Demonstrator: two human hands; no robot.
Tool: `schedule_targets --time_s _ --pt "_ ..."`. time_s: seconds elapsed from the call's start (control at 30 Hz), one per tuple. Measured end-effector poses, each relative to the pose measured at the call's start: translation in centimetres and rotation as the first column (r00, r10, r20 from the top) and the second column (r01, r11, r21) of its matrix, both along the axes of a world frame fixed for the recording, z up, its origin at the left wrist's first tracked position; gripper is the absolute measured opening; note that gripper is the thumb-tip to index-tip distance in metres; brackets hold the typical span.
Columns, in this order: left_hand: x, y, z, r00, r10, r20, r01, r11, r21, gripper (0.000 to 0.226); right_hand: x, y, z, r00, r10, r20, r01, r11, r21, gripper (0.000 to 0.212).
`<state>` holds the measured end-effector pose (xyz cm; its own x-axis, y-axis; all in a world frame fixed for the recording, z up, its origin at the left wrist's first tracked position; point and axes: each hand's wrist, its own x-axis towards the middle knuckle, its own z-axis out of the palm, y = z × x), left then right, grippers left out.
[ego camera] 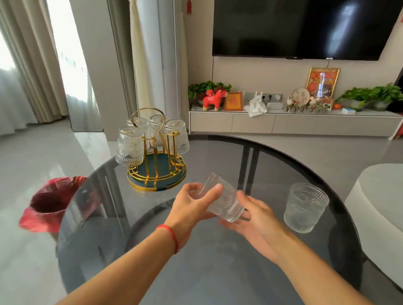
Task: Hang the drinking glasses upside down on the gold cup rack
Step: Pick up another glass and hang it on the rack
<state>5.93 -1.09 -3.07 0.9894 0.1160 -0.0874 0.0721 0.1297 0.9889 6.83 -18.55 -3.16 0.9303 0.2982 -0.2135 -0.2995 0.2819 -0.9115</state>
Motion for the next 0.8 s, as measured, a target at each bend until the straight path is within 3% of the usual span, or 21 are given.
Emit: schedule_targets --time_s 0.07,0.13,0.17,0.23,0.27,0.3,0.57,0.8 --pt "1.4 2.5 -0.2 0.999 -0.037 0.034 0.029 0.976 0.214 0.079 1.5 1.2 -0.4 0.999 -0.05 -0.004 0.05 0.996 0.069 0.035" --pt "2.5 5.9 -1.3 0.99 0.006 0.144 -0.071 0.887 0.457 0.06 2.9 2.2 -0.6 0.993 -0.115 -0.014 0.116 0.989 0.088 0.032" --pt "2.9 7.4 -2.2 0.975 0.041 0.218 -0.171 0.764 0.622 0.054 3.3 2.4 -0.6 0.989 -0.149 -0.007 0.149 0.986 0.08 0.03" --pt "3.5 10.7 -4.6 0.964 0.063 0.26 -0.263 0.399 0.879 0.058 4.6 3.5 -0.7 0.979 -0.202 0.027 0.2 0.979 0.049 0.033" --pt "3.8 11.6 -5.7 0.969 0.057 0.242 -0.248 0.29 0.924 0.063 5.2 3.9 -0.6 0.972 -0.227 0.053 0.226 0.974 0.028 0.038" --pt "4.0 12.1 -6.5 0.976 0.054 0.213 -0.22 0.246 0.944 0.069 5.8 4.4 -0.3 0.965 -0.247 0.088 0.248 0.969 0.0 0.043" --pt "4.8 12.4 -7.9 0.98 0.081 0.182 -0.194 0.175 0.965 0.085 10.5 10.2 7.6 0.859 -0.253 0.445 0.397 0.878 -0.268 0.06" --pt "4.9 12.2 -7.5 0.983 0.063 0.174 -0.182 0.165 0.969 0.084 13.0 12.9 9.8 0.81 -0.192 0.554 0.437 0.828 -0.353 0.07"
